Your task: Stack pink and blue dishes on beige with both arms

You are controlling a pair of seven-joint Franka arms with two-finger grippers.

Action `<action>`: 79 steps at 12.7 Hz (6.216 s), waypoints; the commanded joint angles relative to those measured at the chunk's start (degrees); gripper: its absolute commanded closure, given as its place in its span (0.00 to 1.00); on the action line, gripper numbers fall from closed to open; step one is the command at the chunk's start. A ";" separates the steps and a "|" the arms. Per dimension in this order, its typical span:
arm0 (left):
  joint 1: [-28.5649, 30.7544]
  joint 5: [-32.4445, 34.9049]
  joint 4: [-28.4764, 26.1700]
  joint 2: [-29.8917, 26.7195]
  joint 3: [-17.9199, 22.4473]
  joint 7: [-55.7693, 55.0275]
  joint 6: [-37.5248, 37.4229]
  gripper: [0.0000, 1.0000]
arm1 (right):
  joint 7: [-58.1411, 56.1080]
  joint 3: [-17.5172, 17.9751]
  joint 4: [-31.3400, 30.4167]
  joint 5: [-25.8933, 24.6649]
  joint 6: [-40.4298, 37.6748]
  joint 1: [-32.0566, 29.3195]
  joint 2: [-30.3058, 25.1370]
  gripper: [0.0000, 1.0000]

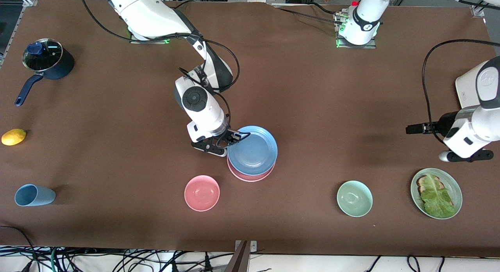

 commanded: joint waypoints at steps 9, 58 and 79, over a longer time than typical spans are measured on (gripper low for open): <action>-9.20 -1.67 -16.46 -22.59 3.50 1.87 0.50 0.00 | 1.09 -0.50 1.46 -1.18 3.03 0.86 2.64 0.87; -12.19 1.58 -5.23 -17.34 6.22 1.52 1.38 0.00 | -50.59 1.44 1.55 -6.10 -48.38 -34.21 -34.53 0.00; -11.75 1.58 -5.23 -16.90 6.22 1.26 1.47 0.00 | -50.50 1.26 1.64 -6.10 -49.34 -34.12 -34.62 0.00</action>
